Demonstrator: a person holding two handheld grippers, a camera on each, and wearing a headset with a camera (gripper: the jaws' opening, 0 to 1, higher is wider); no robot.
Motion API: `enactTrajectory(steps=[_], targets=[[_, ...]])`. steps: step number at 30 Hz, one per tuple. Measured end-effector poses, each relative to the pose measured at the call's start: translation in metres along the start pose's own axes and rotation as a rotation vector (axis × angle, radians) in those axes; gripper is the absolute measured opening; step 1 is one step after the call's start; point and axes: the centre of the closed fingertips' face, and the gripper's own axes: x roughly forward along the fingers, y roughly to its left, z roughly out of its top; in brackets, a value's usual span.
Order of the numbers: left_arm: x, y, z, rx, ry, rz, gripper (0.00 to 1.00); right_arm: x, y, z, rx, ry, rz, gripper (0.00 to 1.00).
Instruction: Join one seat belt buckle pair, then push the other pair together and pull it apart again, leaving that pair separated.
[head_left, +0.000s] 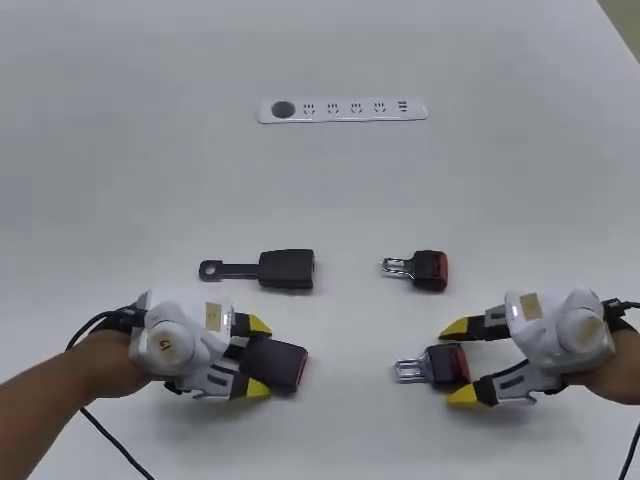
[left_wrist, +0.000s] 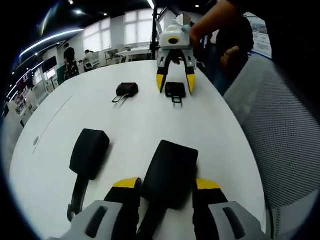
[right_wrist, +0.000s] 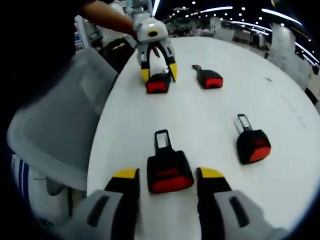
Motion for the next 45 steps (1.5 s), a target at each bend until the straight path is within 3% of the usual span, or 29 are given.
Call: enactTrajectory(steps=[5,18,22,37,45], targets=[[0.000,0.002,-0.002,0.000,0.003,0.011,0.39,0.001,-0.003,-0.002,-0.026,0.005,-0.015,0.38],[-0.003,0.003,0.000,-0.079,-0.022,0.090,0.37,0.003,-0.007,0.004,0.019,-0.065,-0.052,0.36],[-0.003,0.003,0.000,-0.077,-0.028,0.089,0.36,0.003,-0.007,0.005,0.046,-0.103,-0.064,0.36],[-0.002,0.003,-0.002,-0.065,-0.012,0.076,0.36,0.006,-0.008,0.009,0.058,-0.162,-0.072,0.36],[-0.002,0.003,-0.002,-0.067,-0.004,0.076,0.36,0.016,-0.010,0.021,0.054,-0.198,-0.070,0.36]])
